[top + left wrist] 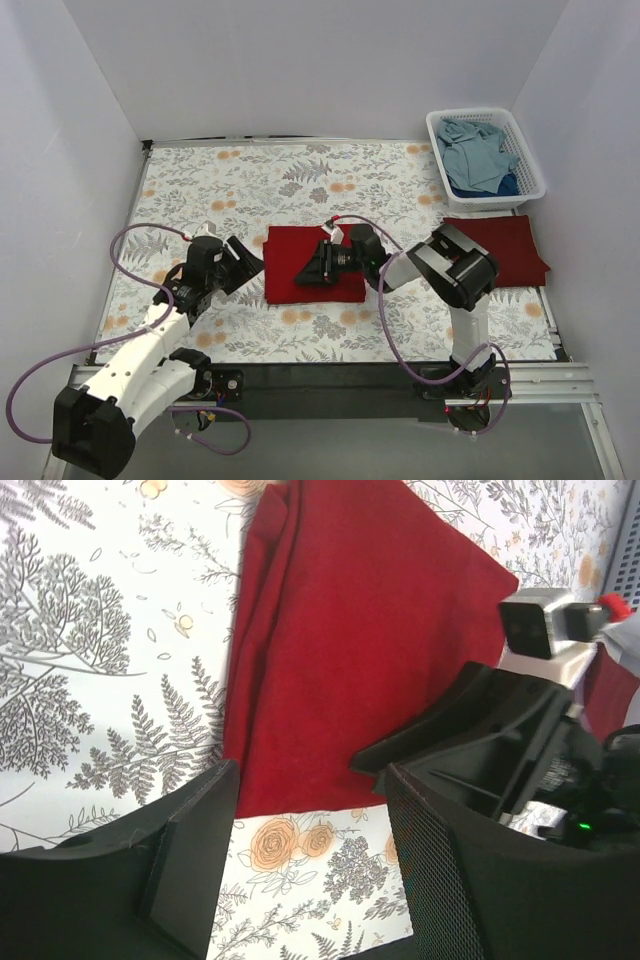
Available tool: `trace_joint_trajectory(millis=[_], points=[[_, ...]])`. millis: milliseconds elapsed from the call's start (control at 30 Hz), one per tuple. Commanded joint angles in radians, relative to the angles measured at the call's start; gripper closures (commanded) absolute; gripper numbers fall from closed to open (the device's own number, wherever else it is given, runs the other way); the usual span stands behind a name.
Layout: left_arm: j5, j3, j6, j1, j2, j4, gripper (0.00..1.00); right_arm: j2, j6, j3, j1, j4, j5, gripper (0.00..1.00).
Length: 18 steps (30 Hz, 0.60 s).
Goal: Fold and stack the t-shirts
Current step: Neatly place the folded tshirt to the corner
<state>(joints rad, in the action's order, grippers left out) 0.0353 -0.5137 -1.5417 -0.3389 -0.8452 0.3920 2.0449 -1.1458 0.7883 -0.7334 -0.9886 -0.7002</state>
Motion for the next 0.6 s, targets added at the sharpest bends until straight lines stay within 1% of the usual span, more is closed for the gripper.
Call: trace_joint_trajectory(millis=[0, 33, 67, 100, 133, 167, 200, 233, 267, 300, 333, 367, 400, 433, 467, 500, 533, 567], points=[[-0.008, -0.077, 0.063, -0.028, -0.026, 0.007, 0.41, -0.173, 0.153, 0.005, 0.038, 0.251, 0.027, 0.58], [-0.014, -0.091, 0.071, -0.058, -0.041, 0.007, 0.41, -0.211, 0.219, 0.002, 0.067, 0.308, 0.037, 0.58], [-0.023, -0.123, 0.078, -0.077, -0.055, 0.007, 0.41, -0.288, 0.265, -0.001, 0.084, 0.373, 0.063, 0.57], [-0.023, -0.140, 0.089, -0.097, -0.098, 0.008, 0.41, -0.326, 0.309, -0.001, 0.106, 0.457, 0.080, 0.57], [-0.023, -0.161, 0.104, -0.144, -0.121, 0.011, 0.41, -0.366, 0.354, 0.002, 0.149, 0.602, 0.102, 0.56], [-0.061, -0.183, 0.114, -0.175, -0.149, 0.013, 0.41, -0.438, 0.473, 0.008, 0.170, 0.698, 0.155, 0.56], [-0.099, -0.233, 0.121, -0.207, -0.213, 0.016, 0.41, -0.472, 0.529, 0.018, 0.192, 0.788, 0.192, 0.55], [-0.130, -0.259, 0.139, -0.282, -0.245, 0.025, 0.41, -0.506, 0.594, 0.047, 0.231, 0.971, 0.240, 0.55], [-0.152, -0.287, 0.152, -0.319, -0.285, 0.031, 0.41, -0.569, 0.686, 0.058, 0.250, 1.049, 0.334, 0.55], [-0.181, -0.348, 0.164, -0.354, -0.322, 0.036, 0.41, -0.600, 0.731, 0.065, 0.270, 1.105, 0.372, 0.54], [-0.190, -0.376, 0.179, -0.411, -0.398, 0.047, 0.41, -0.630, 0.760, 0.078, 0.308, 1.169, 0.410, 0.53], [-0.199, -0.408, 0.207, -0.439, -0.435, 0.053, 0.41, -0.687, 0.787, 0.081, 0.325, 1.264, 0.489, 0.53], [-0.210, -0.437, 0.227, -0.466, -0.469, 0.054, 0.41, -0.713, 0.837, 0.086, 0.339, 1.313, 0.531, 0.52], [-0.236, -0.495, 0.244, -0.524, -0.542, 0.064, 0.41, -0.739, 0.856, 0.089, 0.363, 1.352, 0.574, 0.50], [-0.251, -0.525, 0.287, -0.555, -0.576, 0.067, 0.42, -0.787, 0.873, 0.089, 0.373, 1.417, 0.650, 0.49], [-0.267, -0.552, 0.304, -0.584, -0.619, 0.073, 0.43, -0.811, 0.892, 0.085, 0.380, 1.442, 0.683, 0.40], [-0.290, -0.613, 0.322, -0.638, -0.655, 0.088, 0.43, -0.834, 0.896, 0.078, 0.396, 1.461, 0.695, 0.34], [-0.304, -0.638, 0.342, -0.659, -0.734, 0.097, 0.43, -0.879, 0.903, 0.056, 0.405, 1.484, 0.740, 0.27]])
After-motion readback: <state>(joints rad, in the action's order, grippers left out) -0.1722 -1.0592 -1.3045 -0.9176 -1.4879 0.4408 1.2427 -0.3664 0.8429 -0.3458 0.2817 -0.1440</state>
